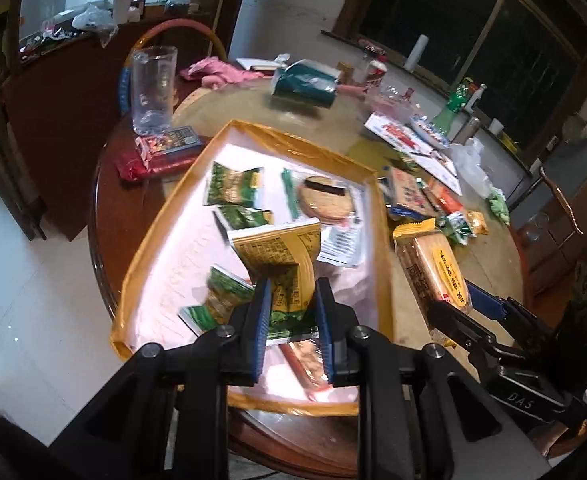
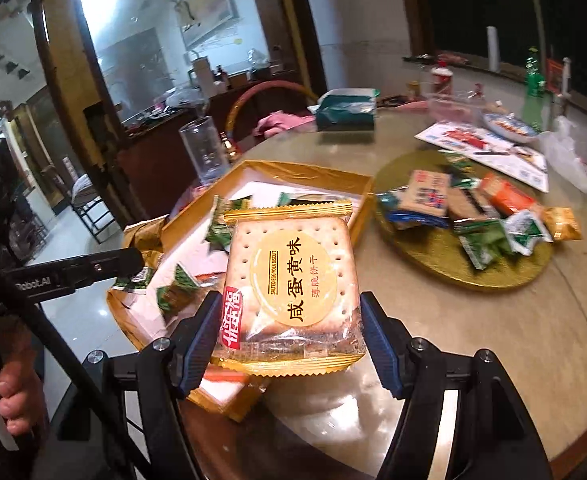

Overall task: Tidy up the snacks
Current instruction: 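Carry the yellow cracker and yellow-green bag over the tray and open both grippers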

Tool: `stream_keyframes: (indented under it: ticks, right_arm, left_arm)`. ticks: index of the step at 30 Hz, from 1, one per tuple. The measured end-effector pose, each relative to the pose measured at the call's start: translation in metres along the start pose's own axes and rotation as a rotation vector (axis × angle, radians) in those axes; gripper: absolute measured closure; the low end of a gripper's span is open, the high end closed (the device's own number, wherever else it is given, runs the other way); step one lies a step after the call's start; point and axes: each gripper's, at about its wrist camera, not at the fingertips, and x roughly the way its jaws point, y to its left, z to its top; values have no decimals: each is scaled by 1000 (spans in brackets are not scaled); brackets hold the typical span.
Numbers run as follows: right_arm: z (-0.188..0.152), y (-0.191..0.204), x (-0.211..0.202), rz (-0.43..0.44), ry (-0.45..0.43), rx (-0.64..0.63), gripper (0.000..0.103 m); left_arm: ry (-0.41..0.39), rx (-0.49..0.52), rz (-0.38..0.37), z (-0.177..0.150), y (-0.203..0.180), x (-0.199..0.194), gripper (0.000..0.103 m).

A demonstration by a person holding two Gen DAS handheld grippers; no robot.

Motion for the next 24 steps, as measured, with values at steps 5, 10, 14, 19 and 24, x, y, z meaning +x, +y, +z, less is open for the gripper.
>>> stream_keyframes:
  ticks: [5, 10, 14, 19, 24]
  right_arm:
    - [18, 0, 33, 32, 43, 16, 35]
    - [38, 3, 61, 47, 71, 39, 35]
    - [50, 10, 81, 26, 72, 11, 35]
    - [54, 14, 105, 3, 102, 4, 35]
    - [54, 17, 118, -21, 116, -14, 34]
  left_arm:
    - [33, -14, 29, 9, 19, 21, 79]
    - [46, -27, 48, 20, 31, 36, 79]
    - [61, -28, 54, 28, 37, 52, 79]
    - [93, -31, 83, 33, 45, 72, 79]
    - [118, -21, 110, 33, 51, 86, 79]
